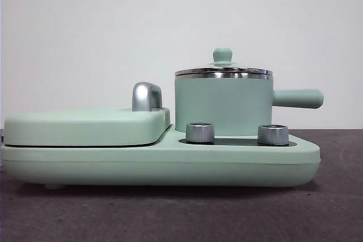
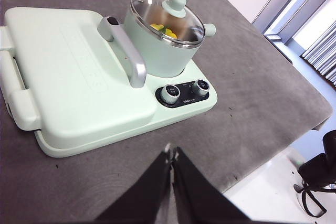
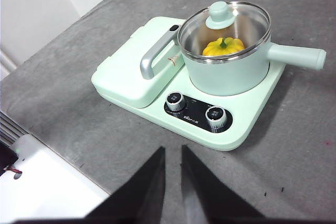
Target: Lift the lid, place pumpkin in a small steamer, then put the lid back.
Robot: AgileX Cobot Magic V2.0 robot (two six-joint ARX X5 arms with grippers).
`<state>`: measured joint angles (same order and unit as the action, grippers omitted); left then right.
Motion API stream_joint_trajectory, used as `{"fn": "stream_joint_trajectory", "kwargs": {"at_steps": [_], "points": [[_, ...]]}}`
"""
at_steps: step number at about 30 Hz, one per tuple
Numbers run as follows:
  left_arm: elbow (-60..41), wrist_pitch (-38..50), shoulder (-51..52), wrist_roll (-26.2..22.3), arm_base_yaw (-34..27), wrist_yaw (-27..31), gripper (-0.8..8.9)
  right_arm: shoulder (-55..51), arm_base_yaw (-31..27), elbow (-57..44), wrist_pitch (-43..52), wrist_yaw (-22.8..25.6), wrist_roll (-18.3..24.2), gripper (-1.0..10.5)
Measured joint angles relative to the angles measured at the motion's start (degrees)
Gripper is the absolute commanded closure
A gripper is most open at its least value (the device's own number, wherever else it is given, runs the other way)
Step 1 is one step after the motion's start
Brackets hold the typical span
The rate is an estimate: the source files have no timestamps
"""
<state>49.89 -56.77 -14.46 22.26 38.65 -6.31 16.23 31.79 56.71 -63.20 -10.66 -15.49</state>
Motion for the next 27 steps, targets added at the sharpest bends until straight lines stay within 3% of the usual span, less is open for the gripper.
{"fn": "stream_joint_trajectory", "kwargs": {"at_steps": [13, 21, 27], "points": [[-0.3, 0.9, 0.0, -0.2, -1.0, 0.0, 8.07, 0.0, 0.0, 0.0, 0.0, 0.2, 0.0, 9.2], [-4.3, 4.0, 1.5, -0.2, -13.2, 0.0, 8.07, 0.0, 0.0, 0.0, 0.0, 0.2, 0.0, 9.2], [-17.4, 19.4, 4.7, -4.1, -25.9, 0.0, 8.07, 0.0, 0.0, 0.0, 0.0, 0.2, 0.0, 9.2]]}}
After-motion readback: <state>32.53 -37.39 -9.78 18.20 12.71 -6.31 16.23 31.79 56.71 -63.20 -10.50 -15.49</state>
